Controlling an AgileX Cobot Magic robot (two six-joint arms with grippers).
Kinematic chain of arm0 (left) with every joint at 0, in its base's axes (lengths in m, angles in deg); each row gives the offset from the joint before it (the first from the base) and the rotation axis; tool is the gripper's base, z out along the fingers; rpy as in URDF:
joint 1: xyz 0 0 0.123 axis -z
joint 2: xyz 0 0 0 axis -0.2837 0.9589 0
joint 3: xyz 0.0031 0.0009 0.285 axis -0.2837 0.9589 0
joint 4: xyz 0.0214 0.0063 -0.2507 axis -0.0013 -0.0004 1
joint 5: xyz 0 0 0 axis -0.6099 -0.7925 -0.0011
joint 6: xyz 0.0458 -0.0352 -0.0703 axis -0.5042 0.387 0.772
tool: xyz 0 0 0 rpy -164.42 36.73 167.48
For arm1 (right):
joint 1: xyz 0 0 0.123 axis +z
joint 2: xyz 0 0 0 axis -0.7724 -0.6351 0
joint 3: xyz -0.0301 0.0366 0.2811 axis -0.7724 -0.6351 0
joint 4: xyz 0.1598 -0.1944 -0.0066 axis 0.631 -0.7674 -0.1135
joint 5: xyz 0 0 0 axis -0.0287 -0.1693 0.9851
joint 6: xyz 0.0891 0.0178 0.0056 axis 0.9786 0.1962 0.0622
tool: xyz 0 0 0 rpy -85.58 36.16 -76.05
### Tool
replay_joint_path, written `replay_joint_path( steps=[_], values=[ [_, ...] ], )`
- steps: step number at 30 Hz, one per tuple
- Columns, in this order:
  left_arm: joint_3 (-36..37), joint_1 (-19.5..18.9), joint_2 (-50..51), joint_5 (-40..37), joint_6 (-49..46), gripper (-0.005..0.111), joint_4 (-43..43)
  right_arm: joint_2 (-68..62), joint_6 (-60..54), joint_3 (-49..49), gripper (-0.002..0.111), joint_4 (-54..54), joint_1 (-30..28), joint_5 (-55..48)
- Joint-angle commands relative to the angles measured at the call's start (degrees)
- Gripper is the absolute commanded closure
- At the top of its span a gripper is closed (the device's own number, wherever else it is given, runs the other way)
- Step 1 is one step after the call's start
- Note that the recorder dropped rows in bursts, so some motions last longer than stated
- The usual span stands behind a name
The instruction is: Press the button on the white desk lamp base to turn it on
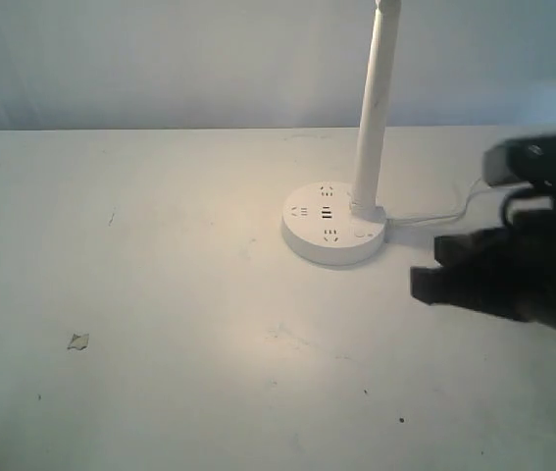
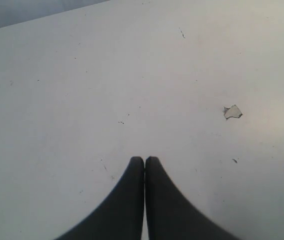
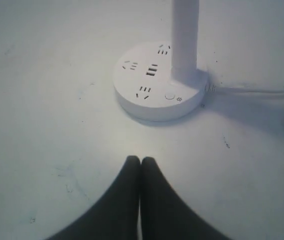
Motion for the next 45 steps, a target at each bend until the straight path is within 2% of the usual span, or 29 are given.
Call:
replay_joint_path(
  steps=[1,6,16,20,24,29,31,45],
  values=[
    [0.19,-0.03,-0.22,-0.03,0.06,0.107,0.0,14.87,0.91,-10.64,0.108,0.61,0.52,6.26],
    [0.19,-0.03,-0.22,-0.03,0.06,0.107,0.0,32.99,3.9,-17.76,0.108,0.71,0.52,10.28],
    [0.19,-0.03,-0.22,-0.03,0.06,0.107,0.0,58.88,2.89,-22.21,0.108,0.57,0.52,12.48],
    [0.19,-0.03,-0.22,-0.03,0.06,0.107,0.0,59.26,2.89,-22.21,0.108,0.57,0.52,12.23],
    [0.19,-0.03,-0.22,-0.03,0.06,0.107,0.0,59.26,4.72,-22.21,0.108,0.75,0.41,5.85],
    [0.19,-0.03,-0.22,-0.03,0.06,0.107,0.0,59.26,22.21,-22.21,0.108,3.31,0.41,-6.68],
    [0.19,-0.03,-0.22,-0.03,0.06,0.107,0.0,59.26,24.87,-22.21,0.108,3.31,0.41,-8.81],
    [0.19,-0.03,-0.22,-0.03,0.06,0.107,0.0,59.26,24.88,-22.21,0.108,3.31,0.41,-9.39]
  ],
)
